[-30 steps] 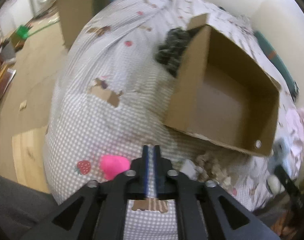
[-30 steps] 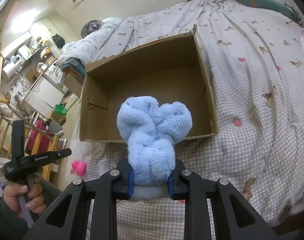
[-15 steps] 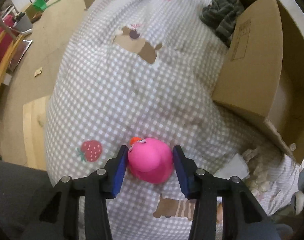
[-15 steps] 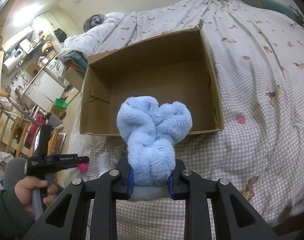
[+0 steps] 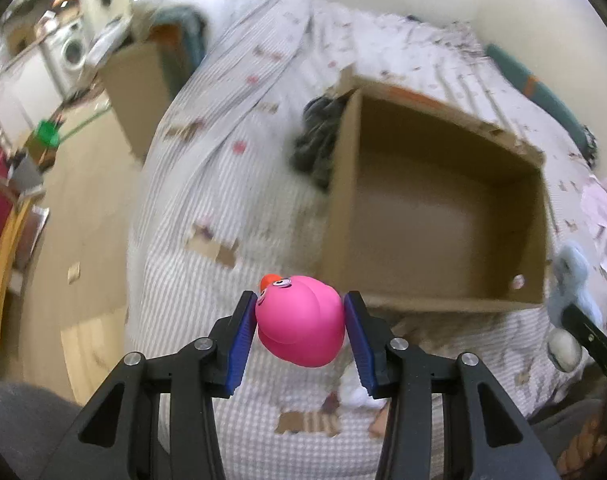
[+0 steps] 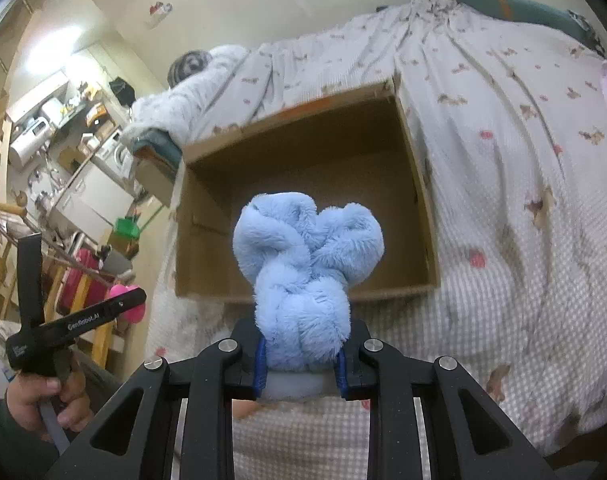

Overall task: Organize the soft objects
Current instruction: 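Carry the duck and scrunchie into the box and open both tools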

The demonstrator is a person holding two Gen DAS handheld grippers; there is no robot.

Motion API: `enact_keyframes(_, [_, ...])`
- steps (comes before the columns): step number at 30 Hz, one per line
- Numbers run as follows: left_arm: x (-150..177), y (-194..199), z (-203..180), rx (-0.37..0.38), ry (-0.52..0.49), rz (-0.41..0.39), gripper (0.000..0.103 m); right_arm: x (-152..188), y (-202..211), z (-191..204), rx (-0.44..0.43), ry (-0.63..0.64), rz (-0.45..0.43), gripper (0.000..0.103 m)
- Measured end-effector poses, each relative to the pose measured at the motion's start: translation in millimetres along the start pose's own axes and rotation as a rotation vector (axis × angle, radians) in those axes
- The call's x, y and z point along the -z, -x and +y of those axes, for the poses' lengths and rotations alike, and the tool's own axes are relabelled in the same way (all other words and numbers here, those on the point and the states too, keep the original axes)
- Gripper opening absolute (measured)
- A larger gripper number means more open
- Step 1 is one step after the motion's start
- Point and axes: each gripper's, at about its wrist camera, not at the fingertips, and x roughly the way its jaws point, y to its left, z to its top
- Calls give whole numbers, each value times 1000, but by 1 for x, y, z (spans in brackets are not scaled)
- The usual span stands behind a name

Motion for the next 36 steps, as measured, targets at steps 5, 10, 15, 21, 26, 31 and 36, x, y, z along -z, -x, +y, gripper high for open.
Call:
enact_keyframes(5, [-34,-1,-23,52,-59,-42,41,-24,0,9,2,12,-42,27])
enact_keyframes(10, [-55,-14,-41,80,-91,-64,41,-48,-13,7,16,13,-90,27])
enact_keyframes(15, [-60,-43,-54,91,-111,-68,41,-59,-38,-3,30,-11,-98,27])
enact_keyframes(21, [-47,-67,-67,104,-174,-89,41,-51,-68,-1,57,14,-32,27])
enact_keyframes(26, [-46,-79,-68,110,-175,-65,41,-46,-86,2,92,56,18,27])
enact_keyframes(31, [-46,-93,-67,109,-152,-16,41,-46,-98,-3,106,41,50,28])
enact_keyframes(36, [-47,-95,-70,112,-157,-10,41,-47,-104,-8,107,37,73,29])
